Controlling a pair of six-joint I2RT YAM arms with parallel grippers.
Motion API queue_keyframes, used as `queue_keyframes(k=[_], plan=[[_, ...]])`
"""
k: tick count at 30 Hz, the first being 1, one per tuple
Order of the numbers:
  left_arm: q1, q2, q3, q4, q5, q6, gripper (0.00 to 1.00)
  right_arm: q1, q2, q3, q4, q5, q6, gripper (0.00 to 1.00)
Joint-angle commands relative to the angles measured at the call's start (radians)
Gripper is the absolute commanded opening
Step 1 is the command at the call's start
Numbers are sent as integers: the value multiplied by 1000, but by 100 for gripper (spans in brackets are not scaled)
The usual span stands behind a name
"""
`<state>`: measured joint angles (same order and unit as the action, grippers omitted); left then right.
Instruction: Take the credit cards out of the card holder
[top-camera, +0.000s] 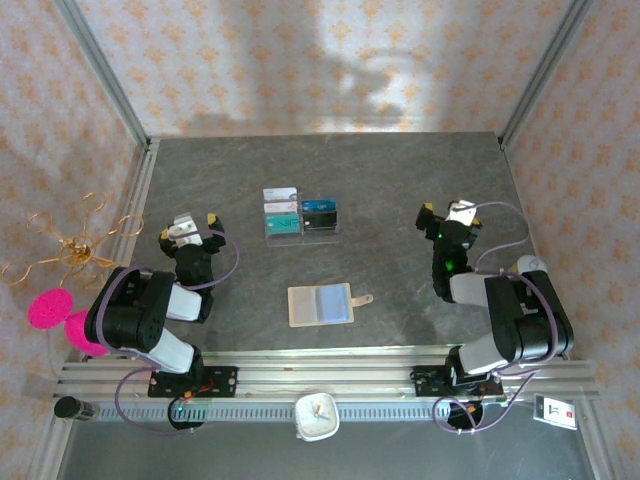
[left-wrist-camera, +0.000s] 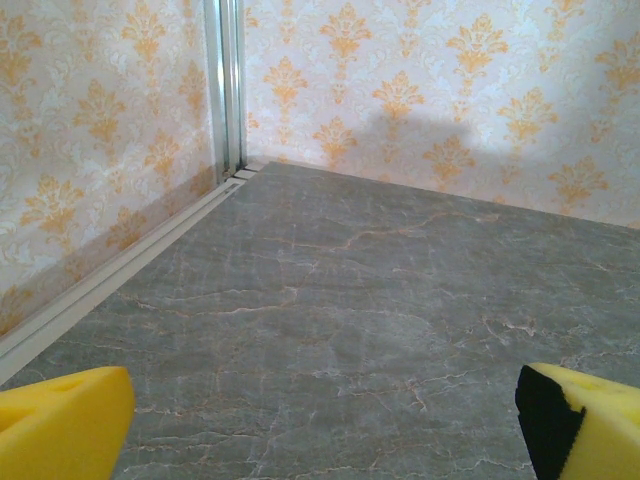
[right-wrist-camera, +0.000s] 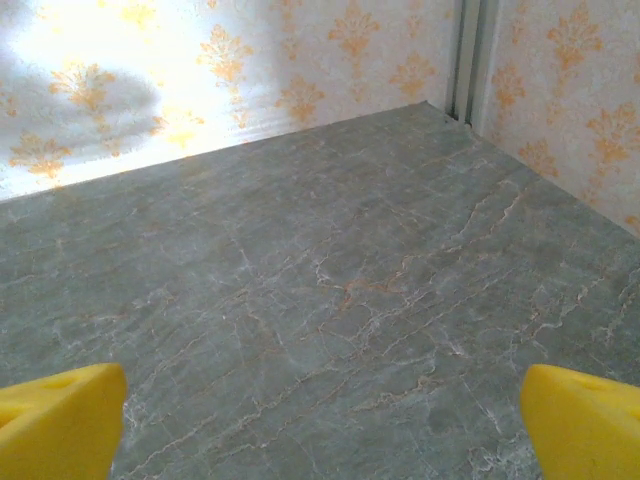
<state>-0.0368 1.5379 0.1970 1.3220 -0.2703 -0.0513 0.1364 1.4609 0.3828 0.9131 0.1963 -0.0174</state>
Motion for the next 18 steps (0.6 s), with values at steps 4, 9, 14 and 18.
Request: queue_keyframes(k=[4,9,14,18], plan=[[1,2,-1,43,-13,1,100,-7,-118,-148,133,-30,-13,100],[0,2,-1,44,-11,1,100,-6,-86,-112,101,-19,-19,100],[0,2,-1,43,-10,1,100,-4,-172,-179,115,-14,21,100],[1,2,-2,43,-11,1,99,-6,-148,-157,98,-15,23,100]])
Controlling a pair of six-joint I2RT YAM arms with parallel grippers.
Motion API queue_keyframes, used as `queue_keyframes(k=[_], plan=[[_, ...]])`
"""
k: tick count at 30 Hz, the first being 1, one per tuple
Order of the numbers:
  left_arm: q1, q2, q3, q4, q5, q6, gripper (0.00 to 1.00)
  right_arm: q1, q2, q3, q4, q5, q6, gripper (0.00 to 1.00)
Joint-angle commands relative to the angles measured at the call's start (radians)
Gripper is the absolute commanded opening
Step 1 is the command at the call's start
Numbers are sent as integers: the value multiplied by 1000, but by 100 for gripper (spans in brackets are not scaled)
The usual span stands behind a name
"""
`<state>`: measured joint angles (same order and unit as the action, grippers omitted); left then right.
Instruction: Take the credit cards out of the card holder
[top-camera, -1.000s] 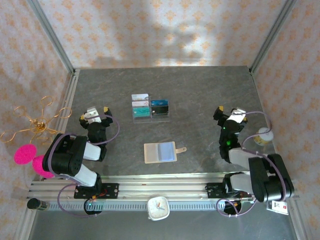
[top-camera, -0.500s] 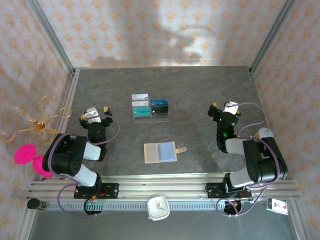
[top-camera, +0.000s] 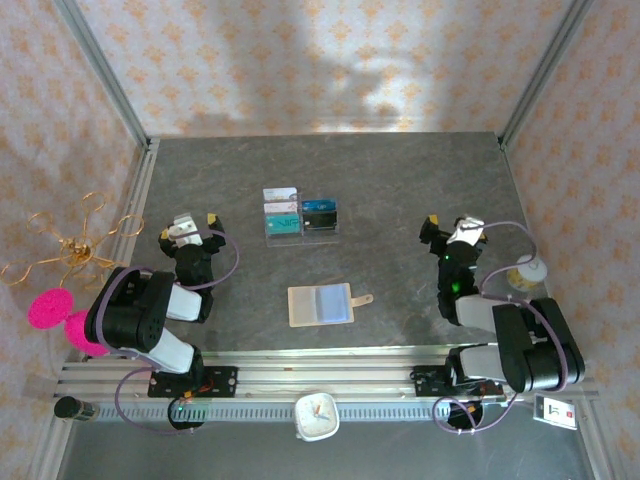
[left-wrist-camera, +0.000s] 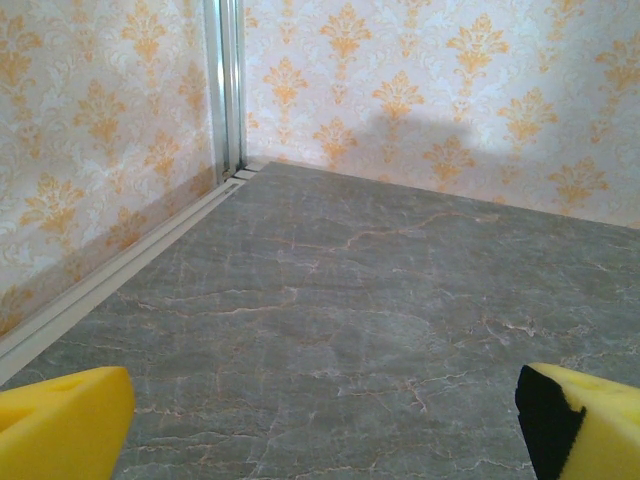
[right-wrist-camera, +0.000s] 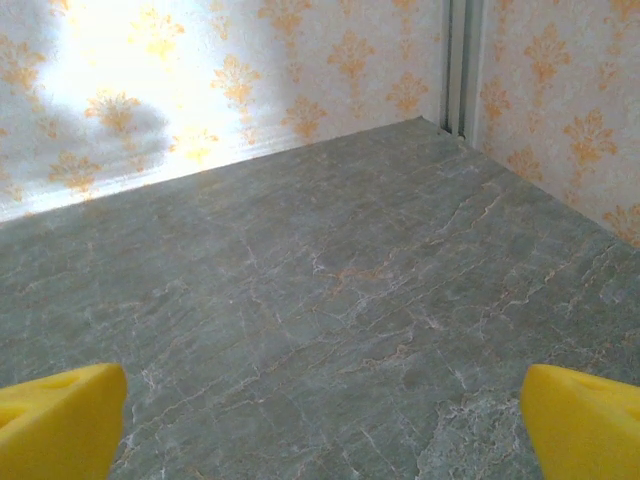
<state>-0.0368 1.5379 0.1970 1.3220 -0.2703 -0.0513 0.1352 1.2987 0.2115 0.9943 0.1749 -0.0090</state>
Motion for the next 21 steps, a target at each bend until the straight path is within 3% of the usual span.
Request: queue_keyframes(k=[1,4,6,10,12,15,16,21], plan=[[1,2,-1,43,-11,1,100,-5,34,25,26,-9,7,100],[1,2,-1,43,-10,1,100,-4,60,30,66,18,-30,100],[0,2,-1,43,-11,1,100,-5,78,-21,213,14,-71,100],[0,1,-2,43,-11,1,100,-11,261,-65,475,23,-76,100],[0,2,-1,44,-11,2,100,-16,211,-26,308,34,-47,100],[1,2,-1,44,-12,1,100,-26,242,-24,351,120,-7,100],[1,3,-1,44,-11,2,100,-28,221,-5,284,119,6,100],[0,1,-2,46,-13,1,100,-29,231,-13,319,116,-2,100]])
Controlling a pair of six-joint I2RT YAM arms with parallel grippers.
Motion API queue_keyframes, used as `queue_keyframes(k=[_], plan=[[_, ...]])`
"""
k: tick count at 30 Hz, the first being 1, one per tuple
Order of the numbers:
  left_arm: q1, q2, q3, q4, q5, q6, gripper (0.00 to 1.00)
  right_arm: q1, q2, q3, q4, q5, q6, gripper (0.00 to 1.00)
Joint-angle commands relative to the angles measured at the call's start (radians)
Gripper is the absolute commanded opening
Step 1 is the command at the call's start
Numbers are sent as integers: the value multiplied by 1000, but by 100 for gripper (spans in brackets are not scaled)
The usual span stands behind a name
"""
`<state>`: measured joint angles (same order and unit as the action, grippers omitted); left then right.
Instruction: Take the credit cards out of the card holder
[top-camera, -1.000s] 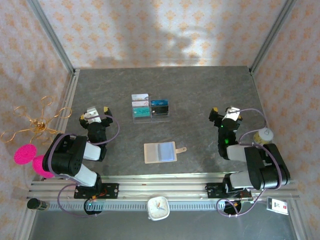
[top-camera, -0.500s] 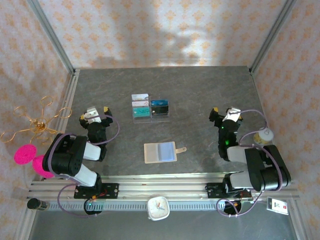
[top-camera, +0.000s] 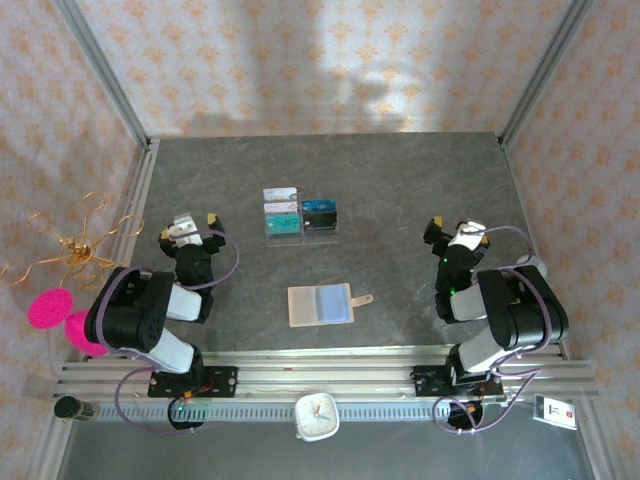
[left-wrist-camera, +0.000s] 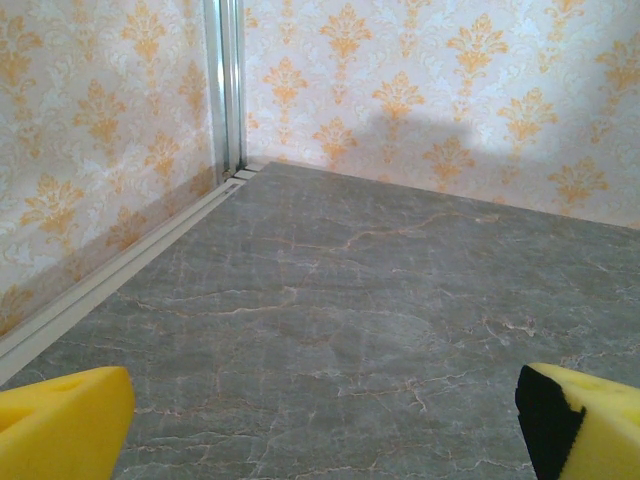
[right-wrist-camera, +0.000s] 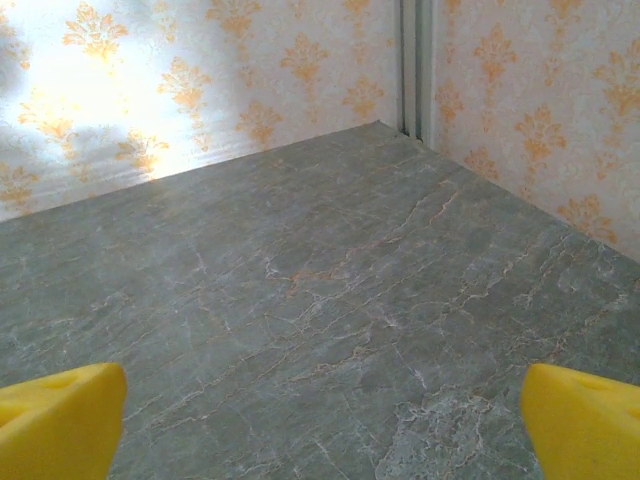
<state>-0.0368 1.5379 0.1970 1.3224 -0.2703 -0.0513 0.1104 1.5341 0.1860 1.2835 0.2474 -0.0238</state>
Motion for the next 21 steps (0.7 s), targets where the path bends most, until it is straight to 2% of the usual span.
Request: queue_keyframes(k=[1,21], plan=[[0,3,-2,47,-12,1,100,-5,-6,15,22,44,14,100],[1,3,-2,45,-13,2,100,-5,-7,18,20,44,16,100]])
